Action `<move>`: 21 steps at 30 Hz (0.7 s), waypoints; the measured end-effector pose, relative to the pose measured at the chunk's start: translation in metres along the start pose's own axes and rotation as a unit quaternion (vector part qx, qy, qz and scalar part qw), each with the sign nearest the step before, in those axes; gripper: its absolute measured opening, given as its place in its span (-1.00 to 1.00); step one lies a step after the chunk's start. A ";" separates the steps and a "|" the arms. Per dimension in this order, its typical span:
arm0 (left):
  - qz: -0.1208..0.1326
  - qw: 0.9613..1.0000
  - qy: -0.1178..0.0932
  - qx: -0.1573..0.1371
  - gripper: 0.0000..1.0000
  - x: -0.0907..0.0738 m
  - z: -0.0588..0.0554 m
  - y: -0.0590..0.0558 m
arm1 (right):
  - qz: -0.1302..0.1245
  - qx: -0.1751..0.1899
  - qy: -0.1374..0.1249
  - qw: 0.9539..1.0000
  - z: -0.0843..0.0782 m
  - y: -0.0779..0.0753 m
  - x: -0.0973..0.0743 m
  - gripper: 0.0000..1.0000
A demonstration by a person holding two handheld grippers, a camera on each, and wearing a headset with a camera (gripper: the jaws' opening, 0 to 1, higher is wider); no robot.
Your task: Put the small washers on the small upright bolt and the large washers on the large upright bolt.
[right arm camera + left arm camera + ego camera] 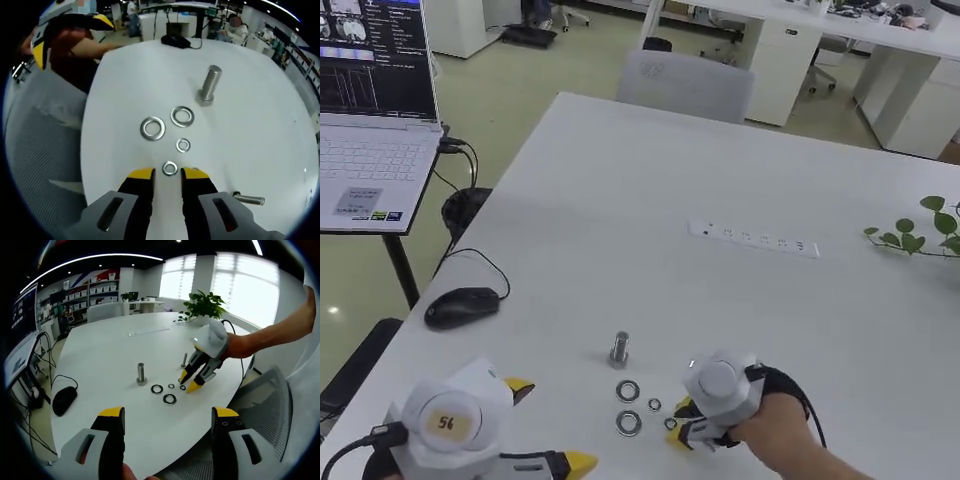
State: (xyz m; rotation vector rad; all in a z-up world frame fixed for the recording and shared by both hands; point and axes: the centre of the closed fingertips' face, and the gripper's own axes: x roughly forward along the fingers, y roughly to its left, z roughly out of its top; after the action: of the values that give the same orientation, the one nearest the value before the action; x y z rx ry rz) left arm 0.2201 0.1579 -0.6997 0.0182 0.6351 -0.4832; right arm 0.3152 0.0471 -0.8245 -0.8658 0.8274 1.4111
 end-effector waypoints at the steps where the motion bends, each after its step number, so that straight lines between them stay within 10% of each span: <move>1: 0.000 1.000 0.001 0.000 0.40 0.001 -0.001 0.000 | -0.001 0.004 -0.004 1.000 0.000 0.000 0.000 -0.55; 21: 0.006 1.000 0.000 0.002 0.39 -0.002 -0.001 0.001 | -0.014 0.030 -0.012 0.999 0.000 0.000 0.000 -0.72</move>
State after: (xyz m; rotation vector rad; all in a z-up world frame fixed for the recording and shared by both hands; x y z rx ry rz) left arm 0.2187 0.1601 -0.6993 0.0267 0.6334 -0.4731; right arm 0.3150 0.0470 -0.8247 -0.8107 0.8321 1.3638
